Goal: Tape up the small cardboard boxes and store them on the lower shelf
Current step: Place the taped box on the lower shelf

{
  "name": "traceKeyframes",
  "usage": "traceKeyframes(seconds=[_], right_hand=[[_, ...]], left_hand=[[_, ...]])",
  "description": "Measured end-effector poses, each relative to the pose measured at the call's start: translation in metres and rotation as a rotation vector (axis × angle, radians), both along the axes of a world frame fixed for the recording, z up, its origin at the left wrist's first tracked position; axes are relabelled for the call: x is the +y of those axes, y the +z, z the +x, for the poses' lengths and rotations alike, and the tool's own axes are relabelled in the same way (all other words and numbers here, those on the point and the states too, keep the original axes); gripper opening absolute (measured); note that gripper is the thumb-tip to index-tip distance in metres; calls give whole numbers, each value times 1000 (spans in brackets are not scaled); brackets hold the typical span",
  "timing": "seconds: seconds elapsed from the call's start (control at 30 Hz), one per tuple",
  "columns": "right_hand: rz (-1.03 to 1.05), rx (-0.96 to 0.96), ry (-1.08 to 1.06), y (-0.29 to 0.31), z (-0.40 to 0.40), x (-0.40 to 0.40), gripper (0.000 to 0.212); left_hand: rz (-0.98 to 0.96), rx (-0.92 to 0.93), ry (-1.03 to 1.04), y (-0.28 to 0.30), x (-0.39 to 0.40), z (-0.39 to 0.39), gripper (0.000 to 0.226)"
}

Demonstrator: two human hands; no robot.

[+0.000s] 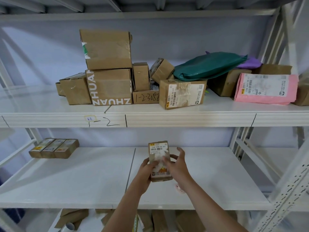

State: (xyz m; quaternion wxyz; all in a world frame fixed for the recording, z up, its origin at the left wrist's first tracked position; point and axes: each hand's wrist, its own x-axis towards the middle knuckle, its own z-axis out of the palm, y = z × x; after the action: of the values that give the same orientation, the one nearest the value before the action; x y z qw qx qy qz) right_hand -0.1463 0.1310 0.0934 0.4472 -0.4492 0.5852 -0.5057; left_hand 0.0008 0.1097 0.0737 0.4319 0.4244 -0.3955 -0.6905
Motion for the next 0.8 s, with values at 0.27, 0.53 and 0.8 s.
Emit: traceKeyframes(seconds=[0.27, 0.53, 0.8], right_hand=[[30, -71, 77, -8, 4, 6, 27], [-6, 153, -75, -17, 17, 12, 42], [127, -81, -74, -14, 12, 5, 44]], left_hand=[[-65, -389, 211, 9, 1, -33, 52], [-145, -445, 246, -2, 3, -38, 52], [-91, -285, -26, 8, 0, -20, 43]])
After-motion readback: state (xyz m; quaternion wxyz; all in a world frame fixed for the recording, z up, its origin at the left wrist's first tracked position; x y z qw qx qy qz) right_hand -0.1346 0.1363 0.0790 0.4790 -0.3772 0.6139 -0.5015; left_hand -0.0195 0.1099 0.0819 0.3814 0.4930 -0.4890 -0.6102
